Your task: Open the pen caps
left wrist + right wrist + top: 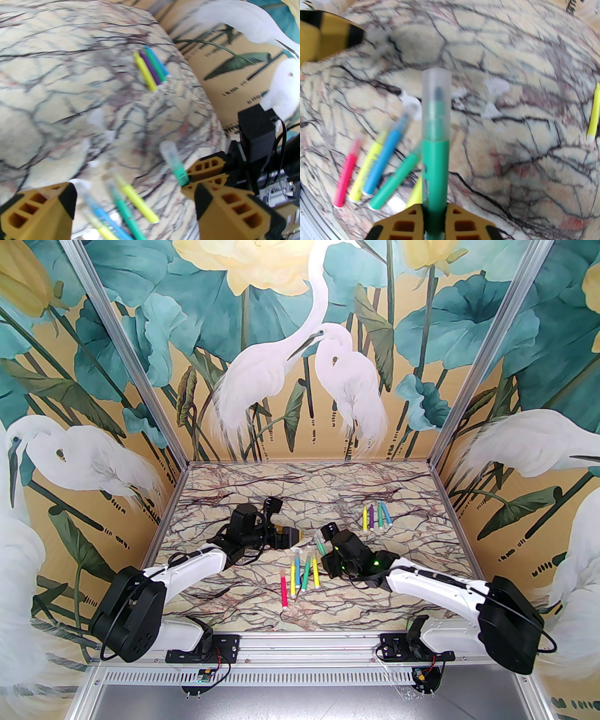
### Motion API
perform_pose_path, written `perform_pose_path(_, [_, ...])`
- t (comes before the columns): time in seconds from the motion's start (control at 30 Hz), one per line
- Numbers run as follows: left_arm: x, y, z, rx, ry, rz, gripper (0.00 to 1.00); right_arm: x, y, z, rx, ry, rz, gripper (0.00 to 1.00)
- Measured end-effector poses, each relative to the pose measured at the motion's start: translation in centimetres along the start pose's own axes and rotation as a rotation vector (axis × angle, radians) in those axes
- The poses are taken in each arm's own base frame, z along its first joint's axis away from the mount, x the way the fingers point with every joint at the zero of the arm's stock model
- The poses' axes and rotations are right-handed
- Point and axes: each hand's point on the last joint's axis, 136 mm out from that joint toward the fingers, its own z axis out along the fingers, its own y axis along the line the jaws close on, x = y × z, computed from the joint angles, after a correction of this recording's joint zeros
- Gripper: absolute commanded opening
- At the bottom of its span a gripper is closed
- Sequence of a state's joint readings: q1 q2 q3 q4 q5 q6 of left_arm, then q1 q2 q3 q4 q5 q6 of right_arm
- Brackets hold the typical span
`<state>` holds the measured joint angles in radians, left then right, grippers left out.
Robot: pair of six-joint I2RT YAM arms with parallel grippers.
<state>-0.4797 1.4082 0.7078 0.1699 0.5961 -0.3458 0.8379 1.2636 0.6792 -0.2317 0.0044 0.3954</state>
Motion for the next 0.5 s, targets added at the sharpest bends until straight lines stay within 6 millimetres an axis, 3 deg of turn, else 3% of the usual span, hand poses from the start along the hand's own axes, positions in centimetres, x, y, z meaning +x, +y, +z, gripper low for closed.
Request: perform_pose_path(0.5, [0.0, -2.9, 2.5, 0.138, 0.059, -0.007, 0.71, -1.0, 1.0, -0.4, -0.053, -0.05, -0.035, 0.11])
